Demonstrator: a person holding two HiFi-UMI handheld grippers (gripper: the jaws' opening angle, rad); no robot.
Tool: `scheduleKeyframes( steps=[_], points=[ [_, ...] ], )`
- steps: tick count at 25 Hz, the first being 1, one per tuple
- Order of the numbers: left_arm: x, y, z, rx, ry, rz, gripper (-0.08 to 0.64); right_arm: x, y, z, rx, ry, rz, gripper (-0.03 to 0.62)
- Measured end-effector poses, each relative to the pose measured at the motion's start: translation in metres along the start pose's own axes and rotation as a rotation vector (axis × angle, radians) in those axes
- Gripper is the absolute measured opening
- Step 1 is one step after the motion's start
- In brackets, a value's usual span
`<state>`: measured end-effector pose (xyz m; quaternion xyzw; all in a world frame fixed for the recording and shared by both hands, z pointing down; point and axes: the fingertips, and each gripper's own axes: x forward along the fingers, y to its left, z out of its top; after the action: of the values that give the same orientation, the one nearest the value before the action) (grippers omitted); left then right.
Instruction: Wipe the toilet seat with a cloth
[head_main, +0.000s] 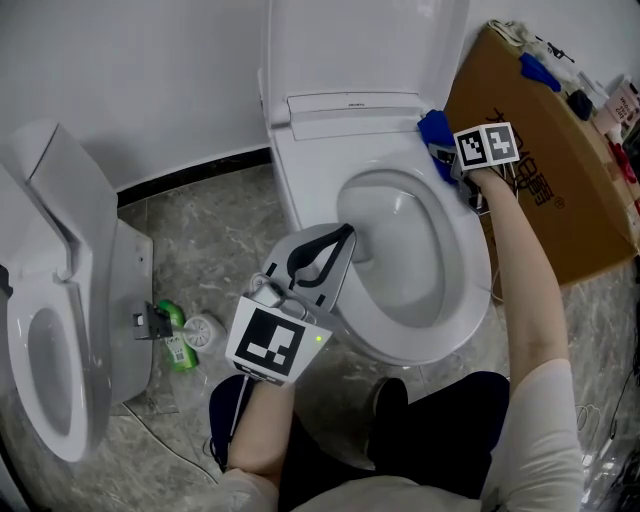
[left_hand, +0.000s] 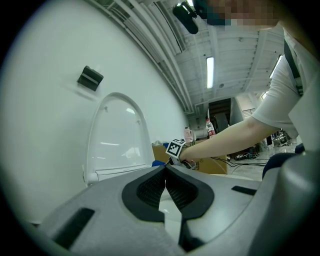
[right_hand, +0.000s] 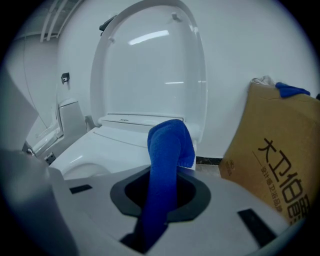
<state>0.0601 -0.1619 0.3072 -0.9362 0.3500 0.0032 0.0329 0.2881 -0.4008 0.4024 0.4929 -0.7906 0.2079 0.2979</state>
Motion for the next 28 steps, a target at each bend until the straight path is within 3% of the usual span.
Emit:
scheduleKeyframes(
  steps=[28],
  points=[
    [-0.008, 0.006, 0.005, 0.003, -0.005, 0.015, 0.008, 0.019, 0.012, 0.02, -0.064, 0.005, -0.119, 0.046]
  ],
)
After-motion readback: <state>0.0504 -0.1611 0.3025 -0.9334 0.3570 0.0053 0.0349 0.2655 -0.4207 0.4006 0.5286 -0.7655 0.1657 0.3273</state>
